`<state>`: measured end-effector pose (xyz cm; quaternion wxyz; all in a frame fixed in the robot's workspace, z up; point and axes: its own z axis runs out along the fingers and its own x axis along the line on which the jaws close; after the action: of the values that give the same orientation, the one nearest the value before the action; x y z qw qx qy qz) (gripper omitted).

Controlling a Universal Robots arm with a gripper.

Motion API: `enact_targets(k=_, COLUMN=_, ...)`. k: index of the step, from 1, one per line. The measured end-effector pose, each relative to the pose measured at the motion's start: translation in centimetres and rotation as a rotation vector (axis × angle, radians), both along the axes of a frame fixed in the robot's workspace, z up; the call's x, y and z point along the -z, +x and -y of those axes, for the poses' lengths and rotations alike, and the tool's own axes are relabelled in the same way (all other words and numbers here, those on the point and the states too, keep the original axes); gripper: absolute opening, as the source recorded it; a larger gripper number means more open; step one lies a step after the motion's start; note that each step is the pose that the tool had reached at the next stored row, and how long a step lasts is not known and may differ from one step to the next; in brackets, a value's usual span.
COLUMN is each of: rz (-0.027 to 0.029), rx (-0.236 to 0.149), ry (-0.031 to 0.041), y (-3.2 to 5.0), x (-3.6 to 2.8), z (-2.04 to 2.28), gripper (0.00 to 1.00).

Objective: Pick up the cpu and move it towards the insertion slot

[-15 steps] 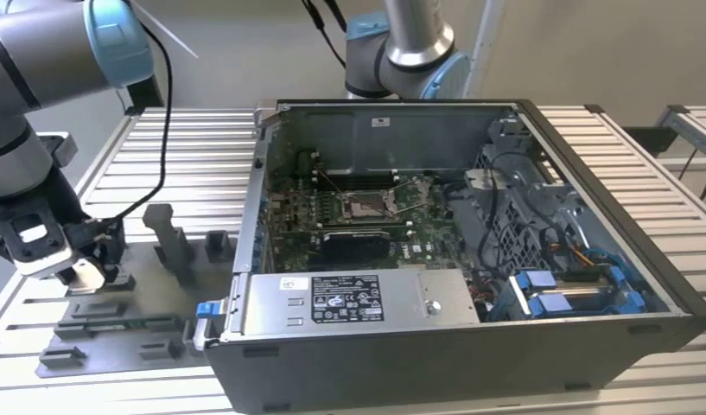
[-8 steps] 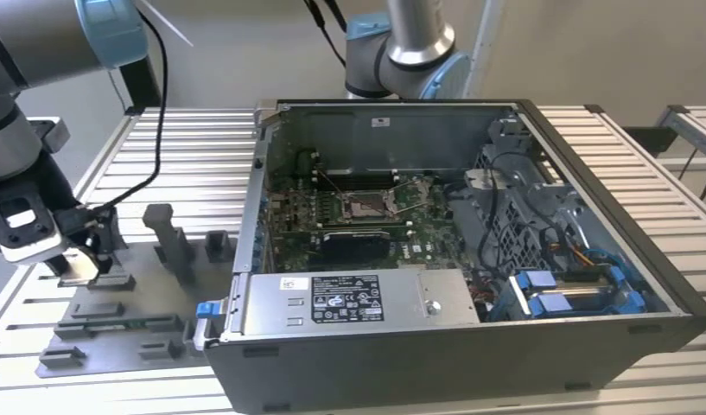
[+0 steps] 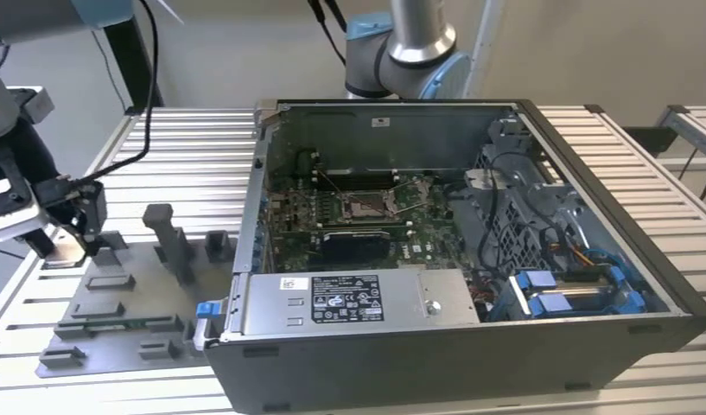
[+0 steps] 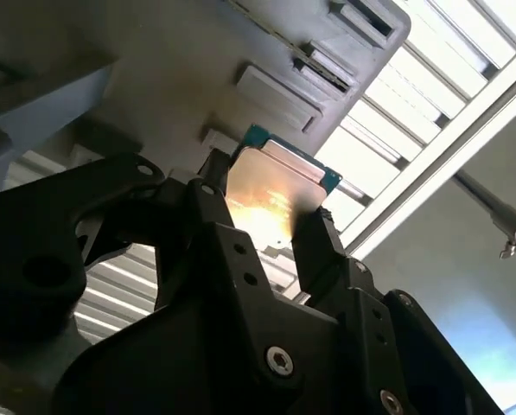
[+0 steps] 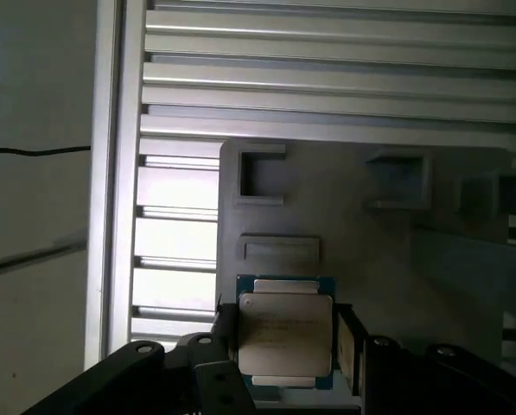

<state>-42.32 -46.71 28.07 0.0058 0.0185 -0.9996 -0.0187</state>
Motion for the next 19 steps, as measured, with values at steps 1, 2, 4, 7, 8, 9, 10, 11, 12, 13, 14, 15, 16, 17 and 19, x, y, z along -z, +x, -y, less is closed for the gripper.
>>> enact_targets(k=1, rz=0.0, rx=0.0, ry=0.0, y=0.0, x=-0.49, z=0.0, gripper=0.0)
enact_targets(k=2, rz=-0.0001, rx=0.0, ry=-0.0001, y=0.0, x=-0.94, z=0.0, gripper=0.0)
enact_targets(k=4, rz=0.0, rx=0.0, ry=0.0, y=0.0, x=-1.84, z=0.0, gripper=0.0)
enact_targets(k=7, rz=0.0, rx=0.0, ry=0.0, y=0.0, x=-3.22, z=0.0, gripper=0.0)
enact_targets(k=8, rz=-0.0001, rx=0.0, ry=-0.0001, y=0.0, x=-3.68, z=0.0, gripper=0.0)
enact_targets(k=9, rz=0.0, rx=0.0, ry=0.0, y=0.0, x=-4.1, z=0.0, gripper=0.0)
enact_targets(k=10, rz=0.0, rx=0.0, ry=0.0, y=0.0, x=-4.58, z=0.0, gripper=0.0)
enact_targets(k=11, rz=-0.0001, rx=0.0, ry=-0.0001, y=0.0, x=-5.03, z=0.0, gripper=0.0)
enact_targets(k=12, rz=0.0, rx=0.0, ry=0.0, y=0.0, x=-5.48, z=0.0, gripper=0.0)
enact_targets(k=13, rz=0.0, rx=0.0, ry=-0.0001, y=0.0, x=-5.93, z=0.0, gripper=0.0)
enact_targets(k=14, rz=-0.0001, rx=0.0, ry=-0.0001, y=0.0, x=-6.25, z=0.0, gripper=0.0)
enact_targets(k=15, rz=0.0, rx=0.0, ry=0.0, y=0.0, x=-6.48, z=0.0, gripper=0.0)
enact_targets(k=16, rz=-0.0001, rx=0.0, ry=0.0, y=0.0, x=-6.74, z=0.0, gripper=0.0)
enact_targets(k=17, rz=0.0, rx=0.0, ry=0.0, y=0.0, x=-7.04, z=0.0, gripper=0.0)
enact_targets(k=19, rz=0.0, rx=0.0, ry=0.0, y=0.0, x=-7.68, z=0.0, gripper=0.0)
